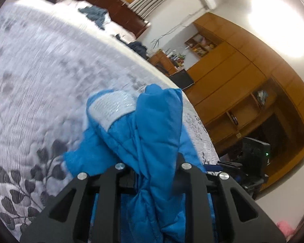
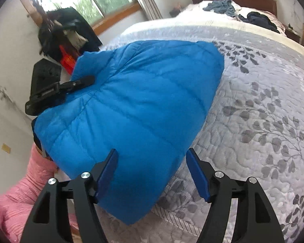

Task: Fold large clothes
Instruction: 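Lift the jacket end with the left tool and fold it over the bundle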

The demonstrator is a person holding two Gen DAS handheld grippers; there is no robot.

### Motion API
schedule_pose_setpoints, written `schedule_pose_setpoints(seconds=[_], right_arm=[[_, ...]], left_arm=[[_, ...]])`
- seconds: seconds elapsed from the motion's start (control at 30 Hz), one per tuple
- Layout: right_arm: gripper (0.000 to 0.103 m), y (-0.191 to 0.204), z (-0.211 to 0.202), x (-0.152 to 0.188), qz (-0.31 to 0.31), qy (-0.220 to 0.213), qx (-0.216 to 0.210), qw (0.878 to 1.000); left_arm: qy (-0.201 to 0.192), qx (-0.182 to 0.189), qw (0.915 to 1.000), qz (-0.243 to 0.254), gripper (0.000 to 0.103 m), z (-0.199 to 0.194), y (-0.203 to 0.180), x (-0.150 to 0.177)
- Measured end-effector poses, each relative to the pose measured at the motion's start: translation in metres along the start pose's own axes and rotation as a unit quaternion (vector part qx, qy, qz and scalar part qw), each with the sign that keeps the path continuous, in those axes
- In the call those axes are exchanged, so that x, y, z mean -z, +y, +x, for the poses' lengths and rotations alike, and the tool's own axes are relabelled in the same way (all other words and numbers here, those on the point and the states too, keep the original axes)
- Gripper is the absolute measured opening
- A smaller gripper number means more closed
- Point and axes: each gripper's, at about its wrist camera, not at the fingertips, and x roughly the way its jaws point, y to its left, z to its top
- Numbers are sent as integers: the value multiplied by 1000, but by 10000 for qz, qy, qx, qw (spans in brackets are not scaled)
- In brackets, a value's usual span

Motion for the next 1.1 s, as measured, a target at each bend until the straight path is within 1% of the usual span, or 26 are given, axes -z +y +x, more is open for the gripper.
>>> schedule_pose_setpoints(seconds=[0.03, 0.1, 0.17, 0.23, 0.3, 0.37, 0.4, 0.47, 0.5, 0.53, 0.6, 0.63, 0.7, 0.77, 0.83, 0.93, 1.03, 1.07, 1.1], right_arm=[[71, 3, 4, 0, -14, 58, 50, 10000], [73, 7, 11, -1, -23, 140, 166, 9998], [75, 8, 19, -1, 2, 246, 206, 9995], [75, 5, 29, 0, 61, 365, 182, 9991], [77, 2, 36, 1, 112, 436, 164, 9989], [79, -2, 41, 1, 162, 467, 118, 9987], [79, -3, 41, 2, 198, 475, 78, 9986], [79, -4, 38, 3, 205, 425, 55, 9989], [79, -3, 34, 4, 185, 363, 66, 9991], [79, -2, 29, 5, 183, 324, 65, 9993], [79, -1, 17, 8, 183, 233, 39, 9996], [79, -1, 13, 9, 173, 197, 43, 9996], [79, 2, 2, 13, 132, 142, 100, 9998], [79, 3, -2, 16, 126, 155, 142, 9997], [79, 4, -4, 20, 113, 191, 120, 9997], [79, 8, -6, 24, 102, 234, 75, 9996], [79, 10, -5, 28, 120, 210, 8, 9997], [79, 10, -6, 30, 132, 205, -37, 9997], [79, 11, -6, 31, 129, 200, -76, 9997]], left_arm=[[8, 77, 9999, -80, 21, 0, 8, 1], [48, 109, 9999, -109, 23, 2, 16, 2], [82, 6, 10000, -31, 25, 5, 22, 7], [99, -54, 9999, 16, 27, 9, 25, 12], [104, -52, 9999, -44, 30, 10, 27, 15], [100, -75, 9998, -131, 32, 7, 29, 14], [115, -108, 9997, -161, 34, 5, 30, 14], [142, -243, 9992, -268, 37, -6, 26, 13], [102, -294, 9991, -281, 39, -12, 23, 13], [33, -431, 9987, -254, 40, -24, 18, 15], [-125, -617, 9979, -143, 40, -45, 7, 20], [-212, -744, 9970, -36, 40, -58, -2, 25], [-280, -845, 9959, 141, 40, -76, -22, 35], [-267, -906, 9950, 331, 46, -86, -45, 43], [-189, -965, 9938, 517, 53, -89, -66, 49], [-3, -1077, 9916, 720, 56, -83, -91, 61], [256, -1266, 9892, 692, 56, -67, -98, 67], [311, -1292, 9889, 671, 54, -64, -96, 69], [371, -1343, 9882, 629, 48, -60, -93, 69]])
